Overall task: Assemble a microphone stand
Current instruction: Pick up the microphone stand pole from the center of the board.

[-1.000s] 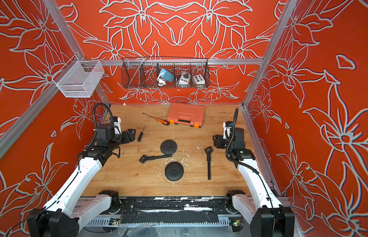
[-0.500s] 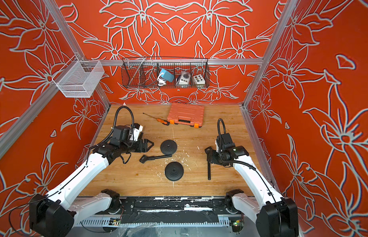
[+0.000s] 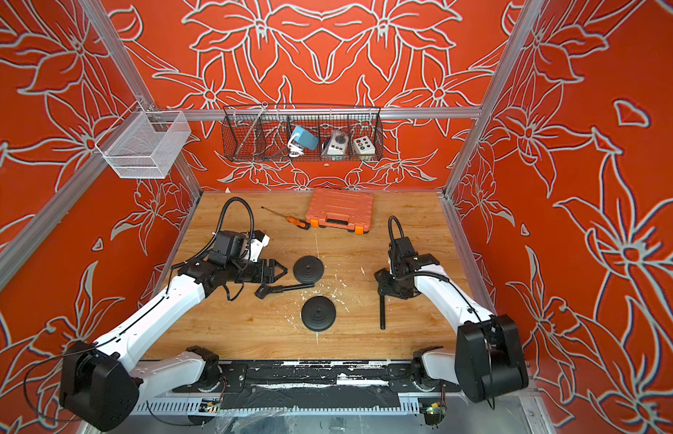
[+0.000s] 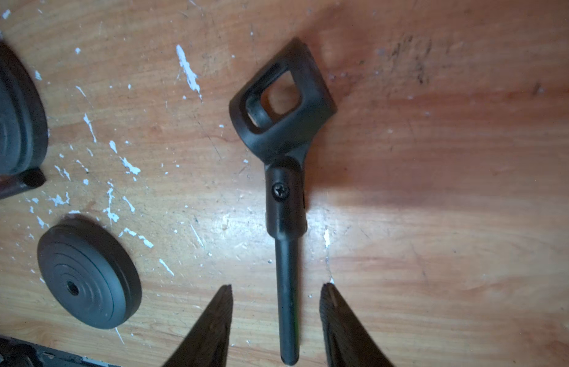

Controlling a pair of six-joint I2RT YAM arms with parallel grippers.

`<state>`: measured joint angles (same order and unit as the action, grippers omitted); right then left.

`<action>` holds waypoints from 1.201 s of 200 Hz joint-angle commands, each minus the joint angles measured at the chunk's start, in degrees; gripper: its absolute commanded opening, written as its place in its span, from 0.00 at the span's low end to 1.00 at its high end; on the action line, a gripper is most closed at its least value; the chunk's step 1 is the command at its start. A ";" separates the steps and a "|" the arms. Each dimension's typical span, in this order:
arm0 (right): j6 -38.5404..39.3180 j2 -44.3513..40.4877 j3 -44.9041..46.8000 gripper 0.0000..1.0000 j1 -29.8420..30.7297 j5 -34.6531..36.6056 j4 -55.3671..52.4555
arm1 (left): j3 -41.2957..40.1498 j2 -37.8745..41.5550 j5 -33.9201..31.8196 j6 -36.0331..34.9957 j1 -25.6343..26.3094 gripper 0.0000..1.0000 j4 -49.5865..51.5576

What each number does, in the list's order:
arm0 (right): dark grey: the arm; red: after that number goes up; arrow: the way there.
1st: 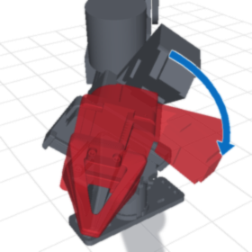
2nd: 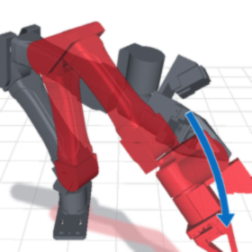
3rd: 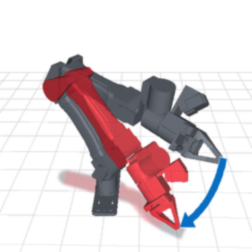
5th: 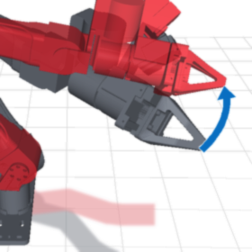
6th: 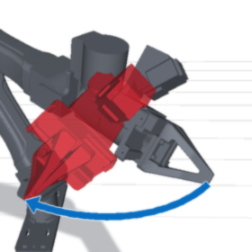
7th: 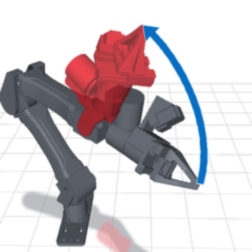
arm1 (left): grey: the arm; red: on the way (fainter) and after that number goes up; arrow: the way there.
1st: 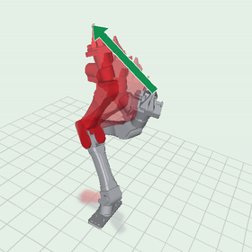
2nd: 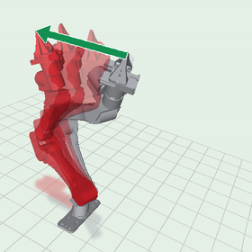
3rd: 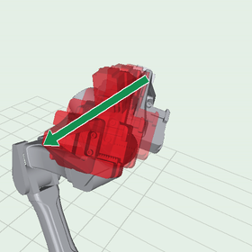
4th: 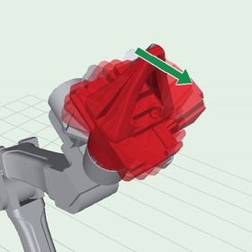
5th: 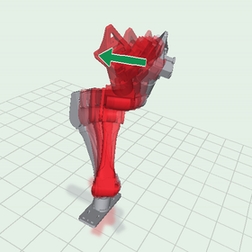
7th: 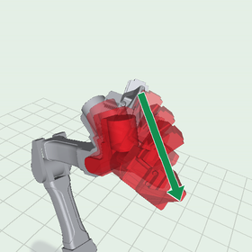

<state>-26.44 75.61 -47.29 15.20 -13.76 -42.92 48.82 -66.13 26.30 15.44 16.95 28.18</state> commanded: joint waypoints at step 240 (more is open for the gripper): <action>10.35 6.10 -16.27 0.16 0.49 -22.92 18.20 | 5.72 -7.32 23.86 6.41 1.44 0.83 -22.62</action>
<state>-19.68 83.99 -61.60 15.20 -25.69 -33.34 51.31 -72.14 44.62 22.00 17.76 13.19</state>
